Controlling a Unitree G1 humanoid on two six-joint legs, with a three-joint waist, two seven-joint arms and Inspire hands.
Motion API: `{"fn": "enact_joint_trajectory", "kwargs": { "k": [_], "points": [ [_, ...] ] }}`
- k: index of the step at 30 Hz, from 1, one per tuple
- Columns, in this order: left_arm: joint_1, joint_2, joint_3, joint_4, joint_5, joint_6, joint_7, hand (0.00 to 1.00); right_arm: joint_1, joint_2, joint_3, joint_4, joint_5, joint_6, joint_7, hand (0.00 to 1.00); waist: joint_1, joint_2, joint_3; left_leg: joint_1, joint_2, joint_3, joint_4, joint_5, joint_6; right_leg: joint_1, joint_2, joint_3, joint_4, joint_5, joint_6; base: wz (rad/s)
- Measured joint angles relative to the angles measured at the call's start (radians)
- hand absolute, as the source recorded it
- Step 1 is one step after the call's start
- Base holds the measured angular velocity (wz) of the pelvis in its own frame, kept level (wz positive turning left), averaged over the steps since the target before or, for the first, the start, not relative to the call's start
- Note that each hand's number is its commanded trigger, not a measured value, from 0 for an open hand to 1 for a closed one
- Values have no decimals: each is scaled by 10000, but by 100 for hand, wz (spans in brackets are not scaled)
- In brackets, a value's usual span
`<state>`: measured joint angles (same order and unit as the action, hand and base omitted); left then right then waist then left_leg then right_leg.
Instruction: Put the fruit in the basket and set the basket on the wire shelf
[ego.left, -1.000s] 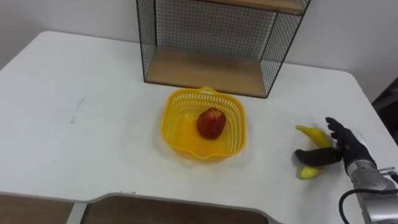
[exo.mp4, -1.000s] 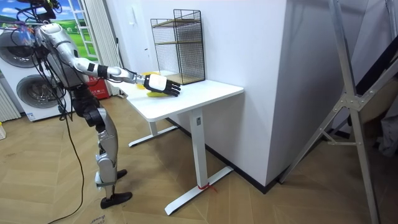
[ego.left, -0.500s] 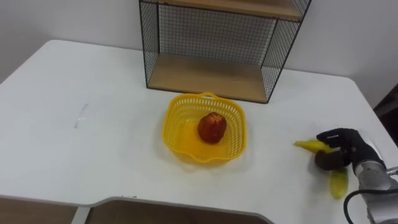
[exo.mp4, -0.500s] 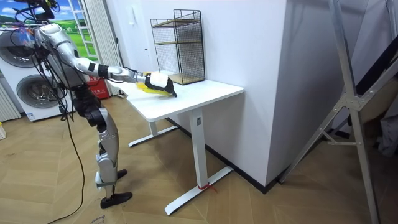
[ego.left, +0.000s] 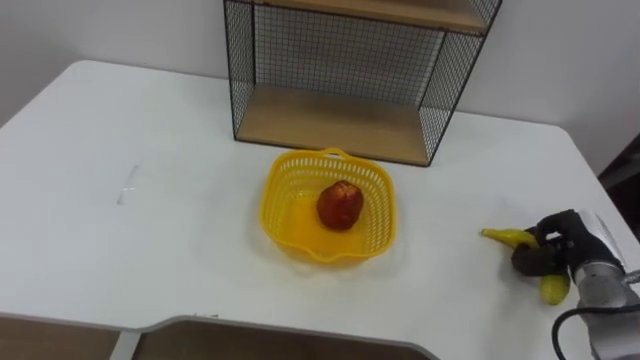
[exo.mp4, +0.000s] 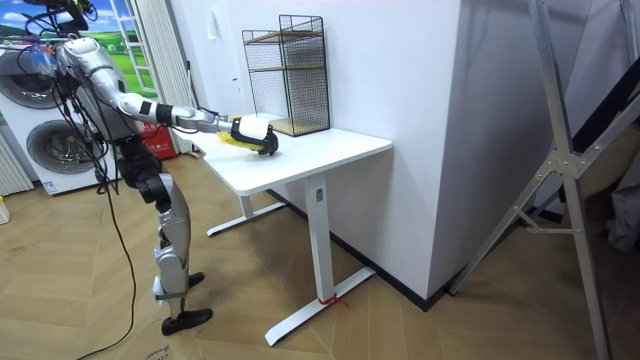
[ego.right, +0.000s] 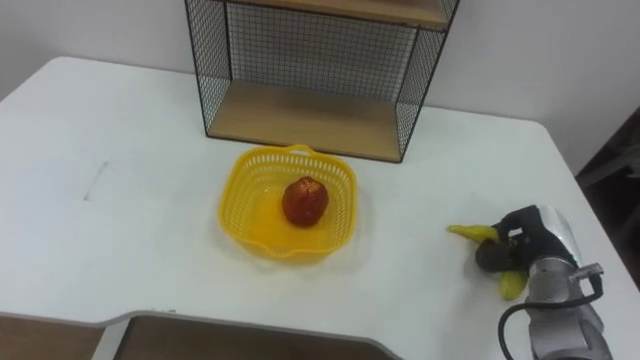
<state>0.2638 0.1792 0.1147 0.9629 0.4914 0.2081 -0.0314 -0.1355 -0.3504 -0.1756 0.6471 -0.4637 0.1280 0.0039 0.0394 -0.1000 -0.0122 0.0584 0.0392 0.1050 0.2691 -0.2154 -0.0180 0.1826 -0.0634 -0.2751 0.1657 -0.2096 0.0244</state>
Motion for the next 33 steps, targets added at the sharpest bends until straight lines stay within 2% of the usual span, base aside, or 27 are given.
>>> {"fn": "enact_joint_trajectory", "kwargs": {
  "k": [1, 2, 4, 5, 6, 8, 11, 13, 16, 20, 26, 28, 33],
  "points": [
    [-10, -3, -20, -4, -49, -1, -2, 0, 108, 63, 24, -452, -88, 157, 17, 100, -14, 37, -4, -34, 12, 70, -5, 4, -1, -93, 9, 137, 46, 2, -3, -18],
    [-17, -4, -127, -2, -69, -2, 1, 0, 253, 125, 156, -1023, -206, 267, 106, 100, 12, 88, 32, -62, 21, 163, -16, 4, 1, -144, 9, 241, 79, 3, -5, -21],
    [-91, -18, -287, 3, -92, -10, -1, 0, 560, 140, 580, -1976, -204, 340, 236, 100, -13, 129, 46, -127, 21, 258, -45, 7, 7, -281, -19, 293, 181, 3, -3, -16],
    [-139, -16, -347, 4, -95, -29, 0, 0, 657, 147, 709, -2291, -200, 375, 268, 100, -15, 170, 90, -140, 20, 284, -77, 9, 9, -316, -28, 318, 210, 3, -2, -16],
    [-207, -19, -404, 5, -95, -116, -2, 0, 800, 238, 871, -2968, -192, 381, 353, 100, -1, 211, 132, -154, 15, 361, -198, 22, 28, -441, -34, 398, 217, 5, 1, -18],
    [-161, -18, -392, 4, -82, -271, -7, 0, 920, 447, 946, -4078, -162, 384, 439, 100, -35, 299, 140, -240, 10, 419, -235, 29, 38, -584, -41, 450, 212, 9, 7, -12],
    [-182, -9, -398, 13, -86, -450, 10, 0, 962, 554, 953, -5910, 120, 267, 401, 100, -26, 342, 142, -310, 7, 417, -166, 33, 44, -644, -41, 456, 223, 16, 16, 1],
    [-110, -14, -409, 14, -84, -635, 11, 0, 925, 538, 954, -6989, 350, -34, 337, 100, -34, 269, 142, -290, 6, 345, -173, 34, 43, -609, -31, 481, 221, 16, 16, 7],
    [-16, -19, -401, 12, -81, -808, 13, 0, 673, 537, 954, -7662, 660, -306, 332, 100, -13, 137, 166, -285, 8, 310, -191, 33, 41, -619, -22, 496, 197, 16, 16, 6],
    [-42, -54, -402, 9, -83, -830, 23, 0, 581, 544, 1174, -8561, 593, -304, 365, 100, 22, 100, 182, -445, 6, 322, -207, 32, 40, -729, -27, 466, 202, 17, 17, 0],
    [-308, -150, -426, 3, -80, -835, 85, 0, 578, 582, 1728, -9052, 470, -289, 643, 100, 249, 199, 188, -573, 13, 352, -172, 32, 40, -849, -29, 445, 233, 27, 15, 0],
    [-399, -185, -502, 9, -93, -839, 62, 0, 578, 588, 2018, -9052, 221, -277, 889, 100, 440, 291, 143, -502, 13, 383, -198, 32, 42, -827, -34, 477, 255, 32, 15, -5],
    [-445, -185, -612, 34, -89, -840, -8, 0, 400, 640, 2482, -9067, -69, -261, 1424, 100, 594, 354, 120, -460, 12, 383, -297, 42, 46, -802, -39, 468, 271, 32, 16, 0]
  ]
}}
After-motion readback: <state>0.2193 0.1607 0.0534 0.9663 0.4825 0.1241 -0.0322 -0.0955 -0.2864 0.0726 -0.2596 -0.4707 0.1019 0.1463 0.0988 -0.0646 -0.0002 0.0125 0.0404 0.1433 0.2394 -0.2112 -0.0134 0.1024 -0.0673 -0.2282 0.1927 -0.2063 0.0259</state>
